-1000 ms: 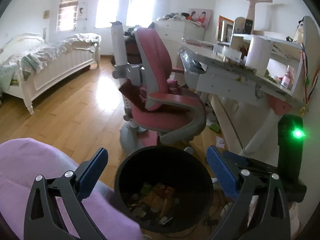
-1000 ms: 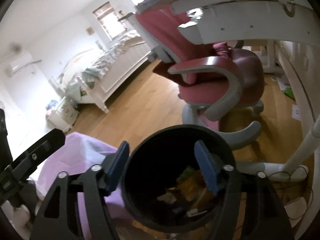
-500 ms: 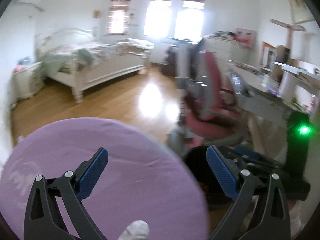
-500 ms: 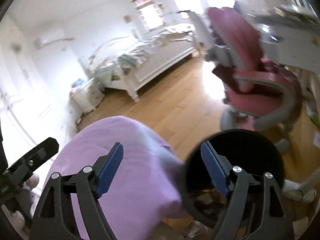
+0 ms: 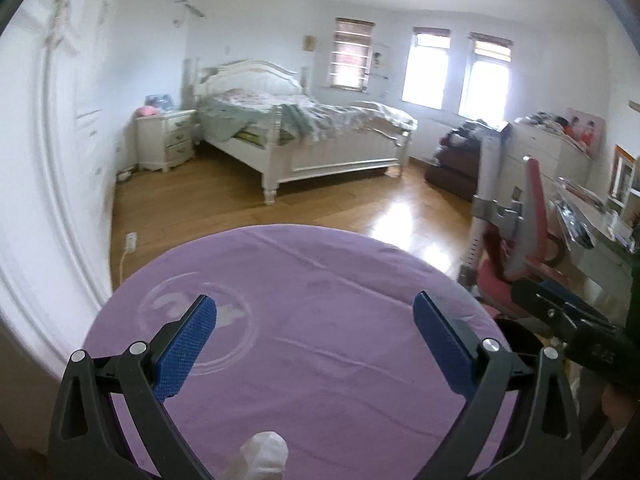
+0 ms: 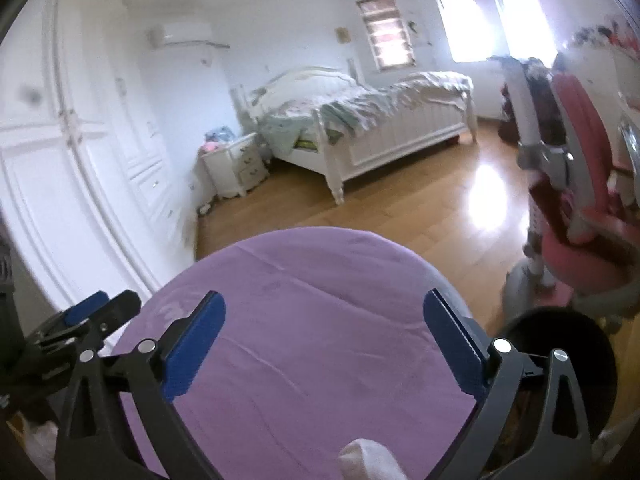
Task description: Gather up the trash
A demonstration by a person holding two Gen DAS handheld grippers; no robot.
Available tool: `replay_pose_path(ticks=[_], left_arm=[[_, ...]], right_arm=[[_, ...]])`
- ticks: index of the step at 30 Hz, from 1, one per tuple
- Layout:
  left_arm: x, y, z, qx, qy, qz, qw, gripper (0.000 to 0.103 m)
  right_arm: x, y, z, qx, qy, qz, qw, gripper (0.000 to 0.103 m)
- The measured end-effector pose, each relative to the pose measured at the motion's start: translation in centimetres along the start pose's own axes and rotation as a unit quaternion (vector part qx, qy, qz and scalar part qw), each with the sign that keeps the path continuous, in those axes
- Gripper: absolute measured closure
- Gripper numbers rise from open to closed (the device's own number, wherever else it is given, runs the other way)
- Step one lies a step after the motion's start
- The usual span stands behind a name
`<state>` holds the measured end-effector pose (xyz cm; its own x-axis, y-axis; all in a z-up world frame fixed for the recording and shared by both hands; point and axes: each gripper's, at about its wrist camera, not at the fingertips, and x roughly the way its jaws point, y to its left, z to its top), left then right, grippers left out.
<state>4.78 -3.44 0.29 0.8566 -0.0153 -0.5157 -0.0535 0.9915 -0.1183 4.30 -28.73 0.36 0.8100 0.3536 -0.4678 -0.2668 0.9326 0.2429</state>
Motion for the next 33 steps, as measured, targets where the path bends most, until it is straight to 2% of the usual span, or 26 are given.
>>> replay_pose_path(ticks=[6, 12, 17, 33], left_arm=[[-1.1, 3.0, -0.5, -0.027, 0.000, 0.030, 0.9992, 0.005], [-1.9, 4.7, -1.1, -0.042, 0.001, 0.040, 0.9983, 0.005], [-2.3, 5.4, -1.7, -0.058, 0.005, 0.045, 0.9973, 0.005], [-2.9, 5.5, -2.7, -0.064, 0.005, 0.041, 0.9971, 0.005]], right_arm=[[0.5, 3.7, -0.6, -0.029, 0.000, 0.007, 1.000, 0.005], [0.6, 5.7, -0.8, -0.040, -0.001, 0.018, 0.999, 0.005], [0.4, 6.3, -1.0, -0.048, -0.002, 0.022, 0.999, 0.005], [0.0, 6.8, -1.9, -0.059, 0.010, 0.020, 0.998, 0.005]])
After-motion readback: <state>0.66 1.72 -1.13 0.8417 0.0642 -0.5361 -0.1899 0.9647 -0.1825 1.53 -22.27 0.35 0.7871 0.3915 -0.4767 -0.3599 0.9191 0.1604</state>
